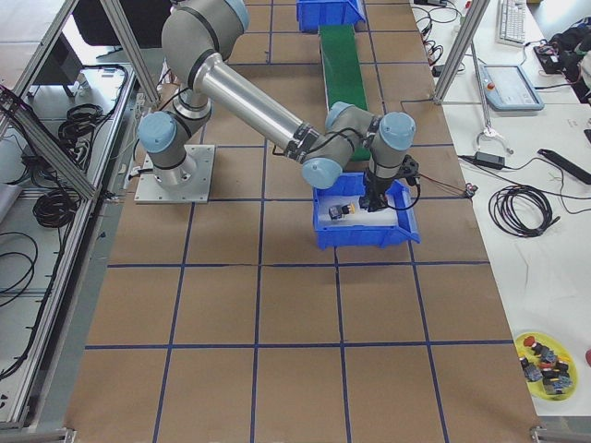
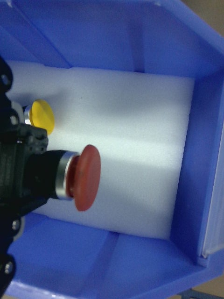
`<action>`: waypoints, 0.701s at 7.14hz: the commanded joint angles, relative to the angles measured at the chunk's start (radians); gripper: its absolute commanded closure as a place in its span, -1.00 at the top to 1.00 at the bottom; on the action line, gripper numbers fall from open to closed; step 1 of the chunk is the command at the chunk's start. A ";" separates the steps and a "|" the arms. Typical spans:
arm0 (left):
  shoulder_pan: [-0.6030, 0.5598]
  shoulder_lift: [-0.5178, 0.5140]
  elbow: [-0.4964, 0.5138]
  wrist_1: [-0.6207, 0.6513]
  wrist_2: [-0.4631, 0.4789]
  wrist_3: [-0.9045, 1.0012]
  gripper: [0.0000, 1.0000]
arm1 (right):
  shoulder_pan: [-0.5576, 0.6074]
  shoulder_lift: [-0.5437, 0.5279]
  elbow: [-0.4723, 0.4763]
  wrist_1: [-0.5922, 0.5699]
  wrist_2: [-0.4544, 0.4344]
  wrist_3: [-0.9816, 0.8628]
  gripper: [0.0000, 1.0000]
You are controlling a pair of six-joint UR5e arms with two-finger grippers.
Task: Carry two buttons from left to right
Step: 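Carry the red button into the bin beside the yellow button and release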
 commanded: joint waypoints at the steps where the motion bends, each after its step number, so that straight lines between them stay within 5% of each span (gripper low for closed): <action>1: 0.000 0.000 0.000 0.000 0.000 0.000 1.00 | 0.007 0.054 0.003 -0.008 0.002 0.001 -0.94; 5: 0.000 0.000 0.000 0.000 -0.002 0.000 1.00 | 0.017 0.117 -0.022 -0.031 0.017 0.007 -0.94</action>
